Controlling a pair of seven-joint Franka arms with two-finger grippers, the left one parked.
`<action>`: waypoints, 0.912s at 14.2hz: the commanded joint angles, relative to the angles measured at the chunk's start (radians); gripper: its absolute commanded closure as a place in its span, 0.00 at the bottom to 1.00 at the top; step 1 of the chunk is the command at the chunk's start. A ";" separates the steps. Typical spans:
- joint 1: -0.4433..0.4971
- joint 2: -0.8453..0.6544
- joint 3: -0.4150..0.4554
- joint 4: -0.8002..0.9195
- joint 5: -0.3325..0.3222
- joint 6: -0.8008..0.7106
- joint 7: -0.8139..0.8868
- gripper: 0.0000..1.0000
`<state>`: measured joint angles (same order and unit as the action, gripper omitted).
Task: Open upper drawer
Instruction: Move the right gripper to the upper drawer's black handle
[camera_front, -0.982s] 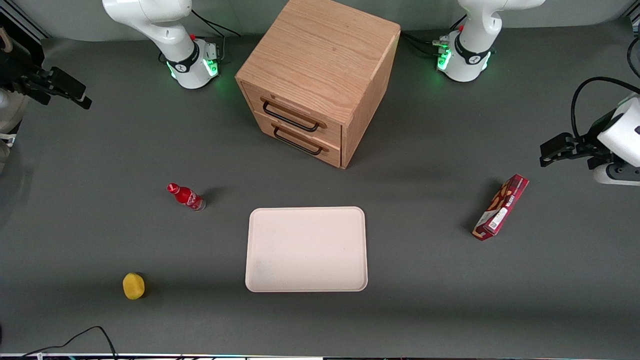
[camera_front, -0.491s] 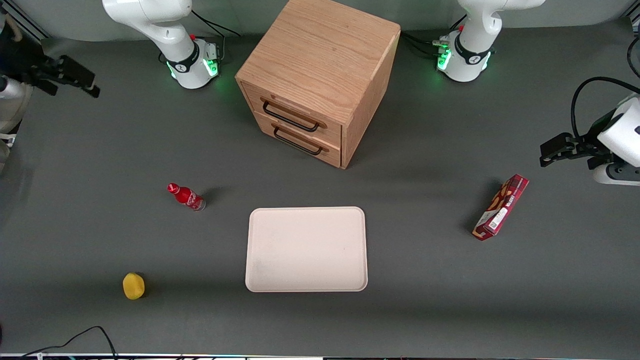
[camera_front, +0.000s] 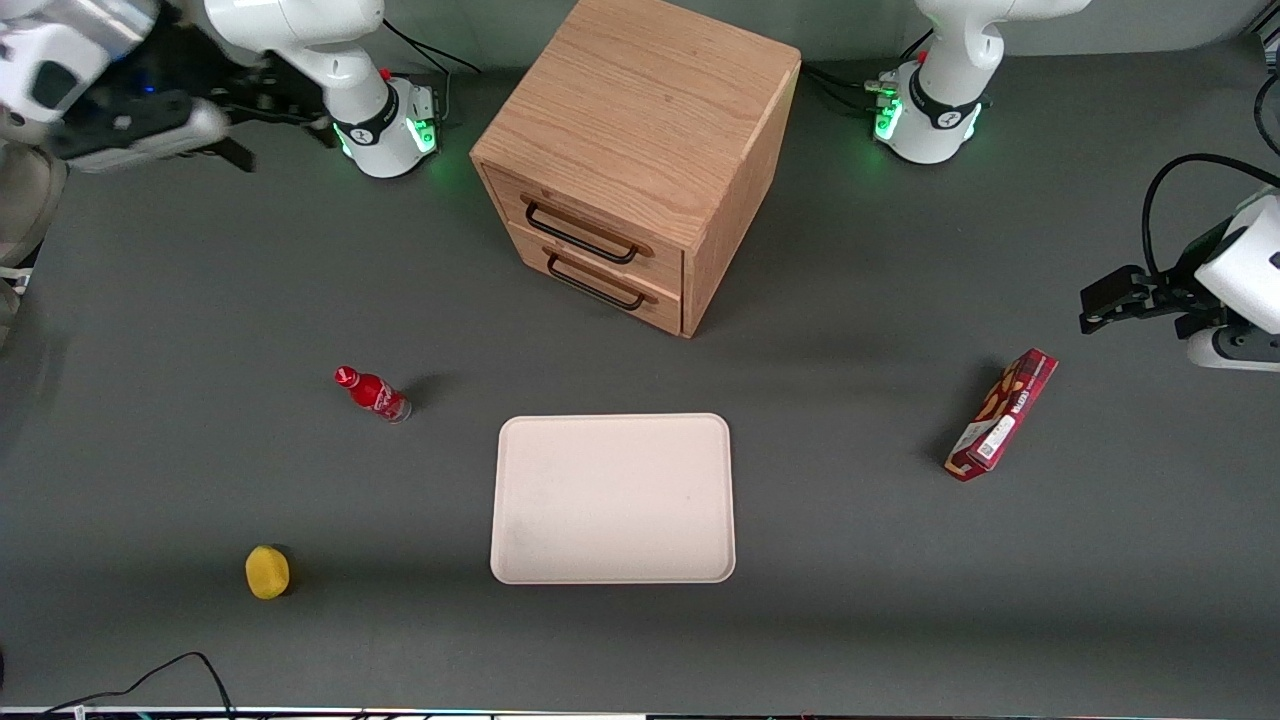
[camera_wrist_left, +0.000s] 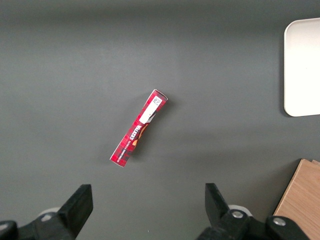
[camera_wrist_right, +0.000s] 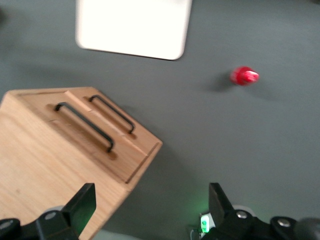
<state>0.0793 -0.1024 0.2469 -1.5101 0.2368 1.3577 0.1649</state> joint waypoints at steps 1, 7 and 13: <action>0.002 0.128 0.064 0.085 0.024 0.030 -0.175 0.00; 0.002 0.332 0.213 0.048 0.079 0.239 -0.274 0.00; 0.002 0.333 0.278 -0.226 0.079 0.547 -0.433 0.00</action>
<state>0.0896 0.2740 0.5172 -1.6378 0.2919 1.8334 -0.1861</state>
